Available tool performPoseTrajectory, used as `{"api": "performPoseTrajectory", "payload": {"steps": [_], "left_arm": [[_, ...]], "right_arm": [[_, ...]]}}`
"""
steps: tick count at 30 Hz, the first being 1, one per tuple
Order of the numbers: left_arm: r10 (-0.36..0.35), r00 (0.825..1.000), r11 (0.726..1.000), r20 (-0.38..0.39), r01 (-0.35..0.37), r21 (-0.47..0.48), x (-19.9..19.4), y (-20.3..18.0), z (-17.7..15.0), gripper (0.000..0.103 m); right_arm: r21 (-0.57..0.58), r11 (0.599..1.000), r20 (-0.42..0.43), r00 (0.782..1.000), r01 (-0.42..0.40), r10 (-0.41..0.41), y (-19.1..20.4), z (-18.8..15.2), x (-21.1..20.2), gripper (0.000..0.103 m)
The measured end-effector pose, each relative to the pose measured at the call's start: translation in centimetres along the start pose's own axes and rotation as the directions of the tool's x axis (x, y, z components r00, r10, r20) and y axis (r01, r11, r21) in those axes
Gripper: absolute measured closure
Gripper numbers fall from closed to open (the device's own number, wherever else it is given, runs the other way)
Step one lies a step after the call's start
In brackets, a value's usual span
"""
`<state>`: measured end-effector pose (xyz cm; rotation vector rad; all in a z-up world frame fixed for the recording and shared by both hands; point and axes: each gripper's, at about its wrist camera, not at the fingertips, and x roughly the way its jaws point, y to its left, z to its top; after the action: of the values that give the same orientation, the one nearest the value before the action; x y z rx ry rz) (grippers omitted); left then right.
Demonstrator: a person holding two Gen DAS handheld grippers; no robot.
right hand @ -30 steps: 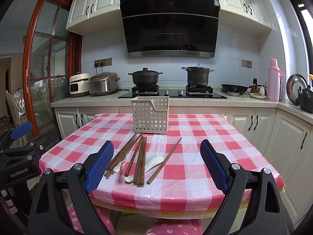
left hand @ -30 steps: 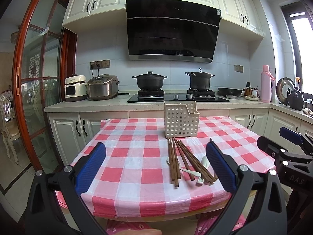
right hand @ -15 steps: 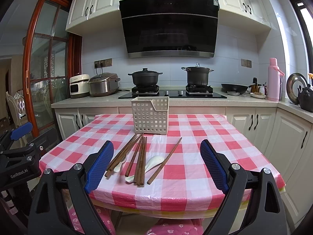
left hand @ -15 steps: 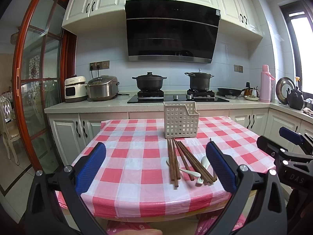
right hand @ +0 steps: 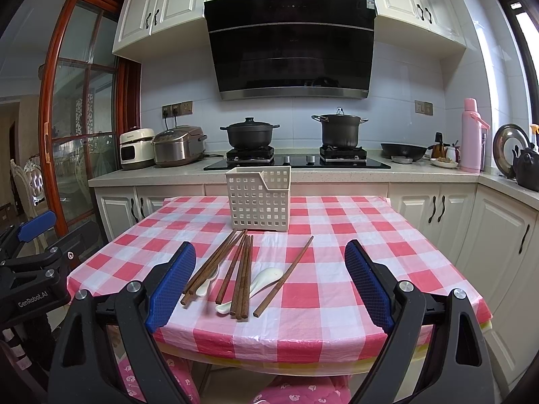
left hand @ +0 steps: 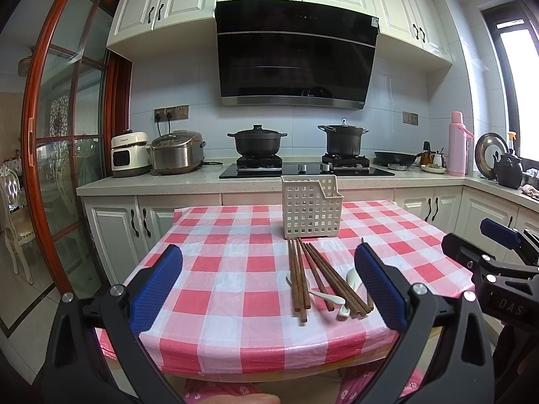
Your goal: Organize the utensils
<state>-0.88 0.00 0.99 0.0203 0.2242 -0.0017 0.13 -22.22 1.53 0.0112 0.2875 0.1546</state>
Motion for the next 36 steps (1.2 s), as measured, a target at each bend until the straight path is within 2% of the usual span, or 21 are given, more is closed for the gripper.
{"api": "performPoseTrajectory", "payload": {"steps": [28,36], "left_arm": [[0.0,1.0,1.0,0.0,0.0,0.001,0.01,-0.03,0.03,0.004],[0.007,0.999,1.0,-0.036,-0.008,-0.011,0.87,0.45,-0.1,0.004]], "right_arm": [[0.005,1.0,-0.001,1.0,0.001,-0.001,-0.08,-0.02,0.02,0.019],[0.039,0.999,-0.031,0.999,0.02,-0.019,-0.49,-0.04,0.94,0.019]]}}
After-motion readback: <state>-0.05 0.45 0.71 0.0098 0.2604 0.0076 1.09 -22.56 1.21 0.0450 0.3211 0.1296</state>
